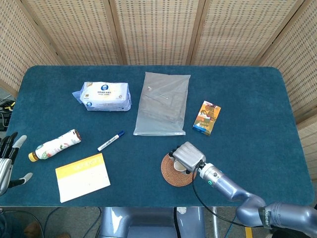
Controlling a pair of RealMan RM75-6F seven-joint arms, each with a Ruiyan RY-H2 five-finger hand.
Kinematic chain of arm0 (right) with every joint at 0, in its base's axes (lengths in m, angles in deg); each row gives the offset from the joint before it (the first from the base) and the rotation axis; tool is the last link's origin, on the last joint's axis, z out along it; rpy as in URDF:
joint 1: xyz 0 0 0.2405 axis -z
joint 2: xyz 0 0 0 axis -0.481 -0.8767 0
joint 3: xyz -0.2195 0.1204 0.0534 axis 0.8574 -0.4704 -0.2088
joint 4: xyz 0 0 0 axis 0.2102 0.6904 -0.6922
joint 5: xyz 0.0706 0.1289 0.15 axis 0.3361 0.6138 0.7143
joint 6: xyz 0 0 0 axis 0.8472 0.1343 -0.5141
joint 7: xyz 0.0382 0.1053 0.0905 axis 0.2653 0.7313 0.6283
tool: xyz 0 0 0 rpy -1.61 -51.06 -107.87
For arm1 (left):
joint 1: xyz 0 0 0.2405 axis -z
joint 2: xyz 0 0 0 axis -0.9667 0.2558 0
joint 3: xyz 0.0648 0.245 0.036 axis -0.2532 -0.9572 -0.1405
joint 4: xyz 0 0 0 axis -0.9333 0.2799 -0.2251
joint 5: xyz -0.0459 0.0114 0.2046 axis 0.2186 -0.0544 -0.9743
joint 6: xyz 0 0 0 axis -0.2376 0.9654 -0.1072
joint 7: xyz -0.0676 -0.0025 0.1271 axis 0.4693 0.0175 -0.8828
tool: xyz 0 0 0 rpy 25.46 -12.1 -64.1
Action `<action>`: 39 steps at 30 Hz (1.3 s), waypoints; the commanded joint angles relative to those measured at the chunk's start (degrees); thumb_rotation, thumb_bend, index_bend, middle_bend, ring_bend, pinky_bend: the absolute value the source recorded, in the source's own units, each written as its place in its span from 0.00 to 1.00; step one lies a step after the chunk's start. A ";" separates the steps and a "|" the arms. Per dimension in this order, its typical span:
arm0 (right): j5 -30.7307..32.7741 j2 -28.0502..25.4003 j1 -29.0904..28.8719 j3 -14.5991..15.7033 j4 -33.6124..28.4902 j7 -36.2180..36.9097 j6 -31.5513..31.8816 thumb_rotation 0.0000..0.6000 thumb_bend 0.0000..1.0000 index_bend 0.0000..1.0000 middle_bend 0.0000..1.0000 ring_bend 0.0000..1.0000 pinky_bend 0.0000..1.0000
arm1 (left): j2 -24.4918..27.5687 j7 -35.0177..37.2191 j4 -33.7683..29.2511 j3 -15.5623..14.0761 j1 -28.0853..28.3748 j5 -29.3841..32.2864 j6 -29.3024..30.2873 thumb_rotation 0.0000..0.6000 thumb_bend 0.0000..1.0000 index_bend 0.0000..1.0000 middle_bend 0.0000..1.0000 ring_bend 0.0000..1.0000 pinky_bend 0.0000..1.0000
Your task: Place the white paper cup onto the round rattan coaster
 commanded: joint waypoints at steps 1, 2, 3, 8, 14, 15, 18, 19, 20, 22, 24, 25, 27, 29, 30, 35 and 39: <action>3.04 1.06 -1.27 0.21 -0.85 -2.32 -0.29 1.00 0.15 0.45 0.49 0.46 0.65 | 0.07 0.18 0.00 0.00 0.02 0.03 0.00 1.00 0.00 0.00 0.00 0.00 0.00; 3.70 1.21 -1.56 0.33 -0.93 -3.10 -0.07 1.00 0.15 0.45 0.49 0.46 0.65 | 0.11 0.27 0.01 -0.02 0.01 0.03 0.02 1.00 0.00 0.00 0.00 0.00 0.00; 4.17 1.33 -1.74 0.45 -0.99 -3.64 0.11 1.00 0.15 0.45 0.49 0.46 0.65 | 0.12 0.32 0.03 -0.03 0.00 0.02 0.04 1.00 0.00 0.00 0.00 0.00 0.00; 6.23 1.47 -2.51 1.30 -1.87 -5.18 0.44 1.00 0.15 0.44 0.48 0.46 0.65 | 0.19 0.50 0.01 -0.08 0.02 -0.03 0.07 1.00 0.00 0.00 0.00 0.00 0.00; 6.77 1.01 -3.19 1.96 -2.95 -4.45 0.41 1.00 0.03 0.17 0.15 0.10 0.22 | 0.18 0.44 -0.03 -0.15 -0.01 -0.06 0.17 1.00 0.00 0.00 0.00 0.00 0.00; 6.76 0.74 -3.27 2.08 -3.19 -4.25 0.38 1.00 0.00 0.13 0.08 0.03 0.13 | 0.18 0.45 -0.04 -0.14 -0.02 -0.04 0.19 1.00 0.00 0.00 0.00 0.00 0.00; 6.58 -0.08 -3.26 2.13 -4.35 -3.97 1.17 1.00 0.00 0.09 0.02 0.00 0.05 | 0.19 0.45 -0.03 -0.16 0.04 0.02 0.08 1.00 0.00 0.00 0.00 0.00 0.00; 6.12 -0.76 -3.11 2.15 -5.36 -4.06 1.99 1.00 0.00 0.08 0.01 0.00 0.05 | 0.20 0.50 -0.03 -0.18 0.05 0.04 0.03 1.00 0.00 0.00 0.00 0.00 0.00; 5.91 -1.34 -2.99 2.24 -6.17 -4.16 2.48 1.00 0.00 0.08 0.01 0.00 0.05 | 0.23 0.56 -0.04 -0.16 0.08 0.04 0.02 1.00 0.00 0.00 0.00 0.00 0.00; 5.32 -3.14 -2.56 2.58 -8.60 -4.60 3.77 1.00 0.00 0.07 0.00 0.00 0.05 | 0.30 0.73 -0.05 -0.19 0.05 0.03 0.06 1.00 0.00 0.00 0.00 0.00 0.00; 4.34 -5.14 -1.78 3.01 -11.01 -5.09 5.50 1.00 0.00 0.06 0.00 0.00 0.04 | 0.45 1.11 -0.07 -0.21 -0.04 -0.06 0.22 1.00 0.00 0.00 0.00 0.00 0.00; 3.71 -6.27 -1.20 3.29 -12.28 -5.24 6.58 1.00 0.00 0.06 0.00 0.00 0.04 | 0.52 1.33 -0.05 -0.22 -0.11 -0.11 0.36 1.00 0.00 0.00 0.00 0.00 0.00; 1.45 -9.01 0.80 3.98 -15.04 -4.87 9.93 1.00 0.00 0.06 0.00 0.00 0.02 | 0.71 1.92 -0.03 -0.21 -0.29 -0.27 0.76 1.00 0.00 0.00 0.00 0.00 0.00; -1.53 -11.22 3.24 4.72 -16.52 -3.68 13.76 1.00 0.00 0.06 0.00 0.00 0.01 | 0.87 2.50 0.02 -0.23 -0.49 -0.46 1.16 1.00 0.00 0.00 0.00 0.00 0.00; -2.65 -11.95 4.15 5.02 -16.77 -3.10 15.13 1.00 0.00 0.06 0.00 0.00 0.00 | 0.93 2.68 0.03 -0.24 -0.56 -0.52 1.28 1.00 0.00 0.00 0.00 0.00 0.00; -11.03 -16.07 11.64 7.01 -14.54 3.33 26.95 1.00 0.00 0.06 0.00 0.00 0.00 | 1.25 3.79 0.05 -0.25 -1.05 -0.89 2.26 1.00 0.00 0.00 0.00 0.00 0.00; -16.29 -16.76 18.77 8.08 -8.09 12.93 38.52 1.00 0.00 0.06 0.00 0.00 0.00 | 1.33 3.97 -0.10 -0.44 -1.58 -1.65 3.36 1.00 0.00 0.00 0.00 0.00 0.00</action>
